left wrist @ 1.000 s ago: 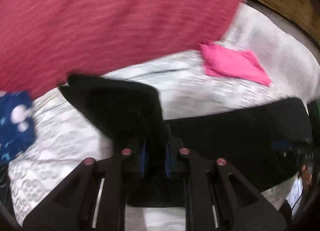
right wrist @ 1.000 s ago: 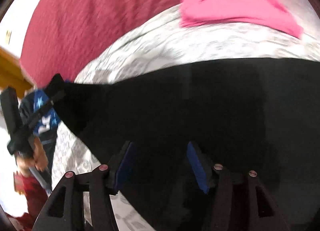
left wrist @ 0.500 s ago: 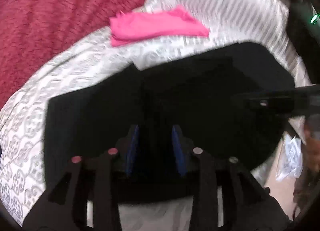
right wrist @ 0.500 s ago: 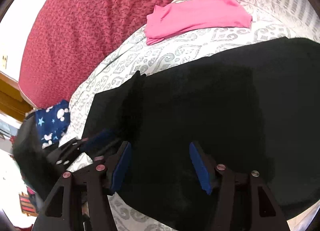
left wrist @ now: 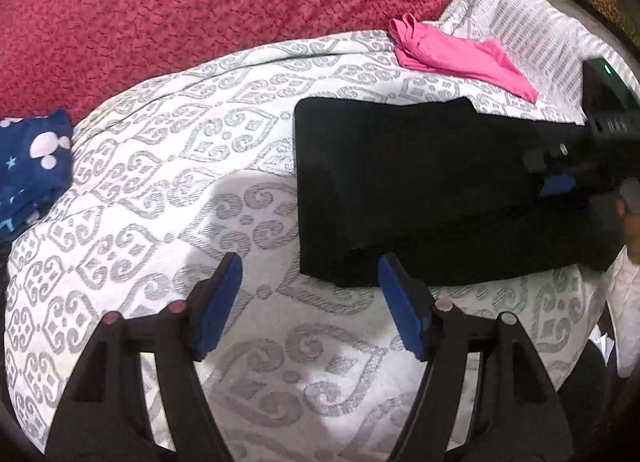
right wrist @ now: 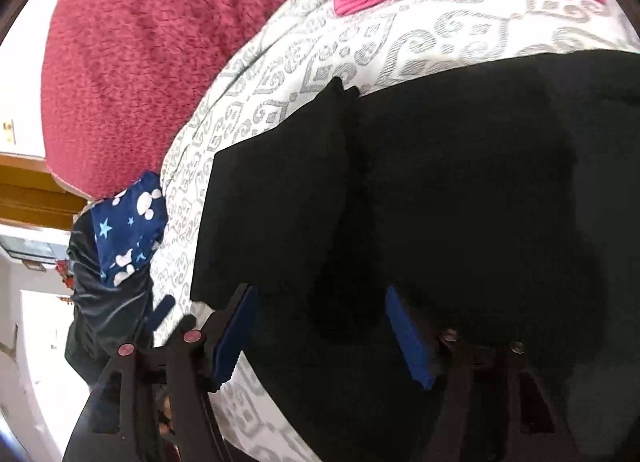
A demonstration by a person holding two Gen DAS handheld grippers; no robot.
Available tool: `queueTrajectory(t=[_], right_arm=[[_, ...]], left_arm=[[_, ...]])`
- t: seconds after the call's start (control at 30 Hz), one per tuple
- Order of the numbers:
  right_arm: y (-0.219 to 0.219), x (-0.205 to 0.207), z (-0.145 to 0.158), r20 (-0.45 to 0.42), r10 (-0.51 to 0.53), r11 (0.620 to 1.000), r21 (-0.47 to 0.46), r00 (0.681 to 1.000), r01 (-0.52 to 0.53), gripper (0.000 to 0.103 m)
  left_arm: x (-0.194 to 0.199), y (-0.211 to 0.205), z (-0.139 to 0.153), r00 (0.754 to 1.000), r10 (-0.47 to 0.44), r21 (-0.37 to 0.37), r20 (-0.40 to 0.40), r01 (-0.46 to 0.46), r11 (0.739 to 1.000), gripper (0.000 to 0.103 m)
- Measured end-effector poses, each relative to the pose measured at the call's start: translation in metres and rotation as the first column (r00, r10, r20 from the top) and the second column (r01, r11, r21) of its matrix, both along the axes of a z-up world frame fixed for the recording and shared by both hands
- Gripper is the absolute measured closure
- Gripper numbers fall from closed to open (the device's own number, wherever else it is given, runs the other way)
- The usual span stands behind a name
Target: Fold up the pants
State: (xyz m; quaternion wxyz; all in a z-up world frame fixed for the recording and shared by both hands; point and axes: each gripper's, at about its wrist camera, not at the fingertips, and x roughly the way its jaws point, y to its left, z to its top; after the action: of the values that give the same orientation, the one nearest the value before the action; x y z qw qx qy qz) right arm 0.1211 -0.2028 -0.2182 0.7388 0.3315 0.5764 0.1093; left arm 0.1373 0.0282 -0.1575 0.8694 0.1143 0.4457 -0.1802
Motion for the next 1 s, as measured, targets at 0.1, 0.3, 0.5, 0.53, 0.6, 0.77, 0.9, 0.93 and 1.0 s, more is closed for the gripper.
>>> queueTrajectory(t=[0.1,0.3,0.5,0.53,0.6,0.77,0.9,0.93,1.0], right_arm=[[0.006,0.016,-0.005,-0.016,-0.008,1.0,0.008,1.0,0.008,0.031],[0.019,0.04,-0.006,-0.042,-0.026,0.997,-0.067,0.999,0.024,0.055],[0.027,0.038,0.016,0.024,-0.022,0.993,-0.118,0.999,0.025,0.096],[0.026,0.035,0.027,0.06,-0.021,0.994,-0.105,0.998,0.027,0.096],[0.026,0.028,0.053,0.129,-0.009,0.996,-0.092,0.992,0.021,0.096],[0.021,0.001,0.115,0.295,0.019,0.985,-0.17,0.955,0.033,0.096],[-0.012,-0.024,0.125,0.316,-0.017,0.966,-0.24,0.949,0.097,0.096],[-0.019,-0.026,0.12,0.3,-0.034,0.965,-0.238,0.953,0.109,0.096],[-0.045,-0.033,0.089,0.208,-0.107,0.961,-0.23,0.972,0.155,0.096]], left_arm=[[-0.004,-0.008,-0.008,0.999,-0.044,0.001,-0.008,0.045,0.999,0.032],[0.001,-0.015,-0.023,0.997,-0.07,-0.019,-0.03,0.07,0.997,0.032],[0.014,-0.007,-0.027,0.999,-0.005,-0.074,-0.054,0.001,0.997,0.032],[0.015,-0.006,-0.027,0.999,-0.002,-0.072,-0.052,-0.001,0.997,0.032],[0.013,-0.007,-0.027,0.999,-0.004,-0.063,-0.046,0.001,0.998,0.032],[0.004,-0.017,-0.023,0.999,-0.033,-0.06,-0.041,0.03,0.998,0.032],[-0.002,-0.032,-0.023,0.997,-0.059,-0.073,-0.05,0.056,0.996,0.032],[-0.003,-0.035,-0.024,0.997,-0.062,-0.073,-0.054,0.058,0.996,0.032],[-0.004,-0.043,-0.027,0.996,-0.071,-0.064,-0.059,0.067,0.996,0.032]])
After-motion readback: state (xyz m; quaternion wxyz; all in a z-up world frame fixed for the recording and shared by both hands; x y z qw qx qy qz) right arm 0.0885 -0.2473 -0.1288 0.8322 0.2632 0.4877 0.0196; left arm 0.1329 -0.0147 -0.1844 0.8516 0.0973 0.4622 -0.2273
